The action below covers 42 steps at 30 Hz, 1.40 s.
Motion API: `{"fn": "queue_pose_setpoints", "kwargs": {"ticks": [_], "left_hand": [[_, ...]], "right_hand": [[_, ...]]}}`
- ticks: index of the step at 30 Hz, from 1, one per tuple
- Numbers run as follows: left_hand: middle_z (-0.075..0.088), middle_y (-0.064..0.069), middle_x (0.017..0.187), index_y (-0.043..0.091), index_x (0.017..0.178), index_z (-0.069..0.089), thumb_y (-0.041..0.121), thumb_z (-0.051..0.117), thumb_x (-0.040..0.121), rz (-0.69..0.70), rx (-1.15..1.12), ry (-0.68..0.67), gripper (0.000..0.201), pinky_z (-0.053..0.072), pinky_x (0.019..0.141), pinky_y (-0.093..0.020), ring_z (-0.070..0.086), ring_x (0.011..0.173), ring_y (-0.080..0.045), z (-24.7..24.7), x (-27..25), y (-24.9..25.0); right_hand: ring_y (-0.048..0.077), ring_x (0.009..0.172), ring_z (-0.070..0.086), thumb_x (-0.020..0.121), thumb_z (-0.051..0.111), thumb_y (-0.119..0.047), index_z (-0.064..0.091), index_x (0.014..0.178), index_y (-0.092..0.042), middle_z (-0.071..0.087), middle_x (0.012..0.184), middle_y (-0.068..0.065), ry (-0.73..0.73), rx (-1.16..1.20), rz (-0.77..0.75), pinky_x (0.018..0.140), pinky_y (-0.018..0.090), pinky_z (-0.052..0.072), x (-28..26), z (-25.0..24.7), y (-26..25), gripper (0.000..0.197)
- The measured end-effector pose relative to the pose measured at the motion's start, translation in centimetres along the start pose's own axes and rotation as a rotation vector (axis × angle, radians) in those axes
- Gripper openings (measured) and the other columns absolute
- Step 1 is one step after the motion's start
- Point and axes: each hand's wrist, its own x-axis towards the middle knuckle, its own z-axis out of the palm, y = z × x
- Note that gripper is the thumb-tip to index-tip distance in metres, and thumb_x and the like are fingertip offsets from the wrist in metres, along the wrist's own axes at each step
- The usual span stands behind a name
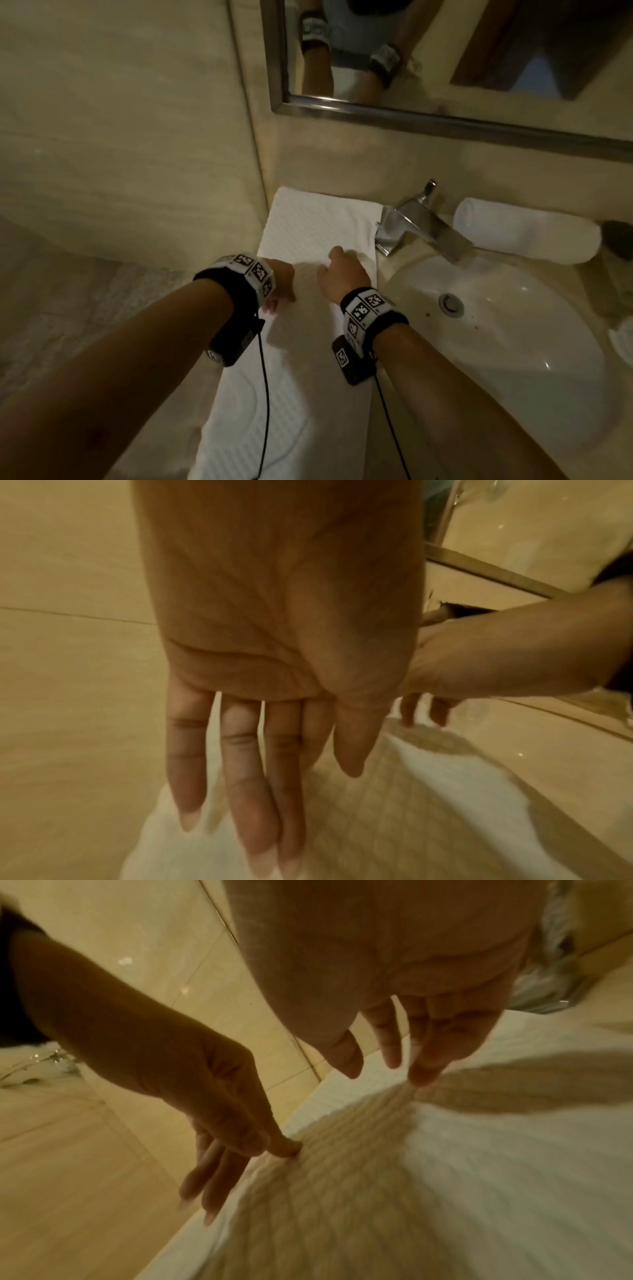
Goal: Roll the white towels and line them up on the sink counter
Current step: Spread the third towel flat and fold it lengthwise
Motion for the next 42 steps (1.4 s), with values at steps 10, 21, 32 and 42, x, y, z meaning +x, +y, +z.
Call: {"fn": "queue_pose_setpoints", "kwargs": {"ticks": [10, 21, 32, 42], "left_hand": [[0.062, -0.016, 0.119, 0.0, 0.126, 0.054, 0.017, 0.051, 0.096, 0.006, 0.053, 0.448, 0.035, 0.049, 0.088, -0.032, 0.06, 0.112, -0.031, -12.6, 6.3, -0.2], [0.047, -0.021, 0.132, 0.008, 0.135, 0.027, 0.012, 0.056, 0.087, 0.055, -0.567, 0.652, 0.056, 0.044, 0.092, -0.04, 0.052, 0.116, -0.04, -14.3, 13.2, -1.4], [0.048, -0.01, 0.134, 0.015, 0.132, 0.053, 0.038, 0.055, 0.084, -0.016, 0.237, 0.617, 0.053, 0.046, 0.099, -0.038, 0.049, 0.12, -0.032, -15.3, 10.8, -0.4], [0.046, -0.016, 0.136, 0.004, 0.139, 0.03, 0.024, 0.06, 0.089, -0.042, 0.407, 0.44, 0.061, 0.045, 0.084, -0.034, 0.052, 0.12, -0.03, -16.5, 8.8, -1.1]], "right_hand": [[0.035, 0.136, 0.027, 0.1, 0.04, -0.034, 0.015, 0.152, -0.038, 0.017, 0.147, 0.014, -0.223, -0.002, -0.113, 0.115, 0.04, 0.027, 10.9, -2.1, -4.9, 0.057], [0.035, 0.121, 0.043, 0.096, 0.038, -0.05, -0.006, 0.142, -0.059, 0.012, 0.146, 0.006, -0.297, -0.183, -0.19, 0.095, 0.043, 0.045, 14.2, -2.9, -4.1, 0.065], [0.034, 0.126, 0.046, 0.075, 0.05, -0.079, 0.032, 0.144, -0.025, 0.045, 0.139, 0.012, -0.172, -0.224, -0.208, 0.099, 0.041, 0.039, 13.8, -4.0, -4.3, 0.089], [0.037, 0.13, 0.035, 0.096, 0.037, -0.045, -0.009, 0.149, -0.047, 0.02, 0.147, 0.013, -0.172, -0.28, -0.126, 0.105, 0.048, 0.032, 12.3, -3.2, -5.3, 0.07]]}}
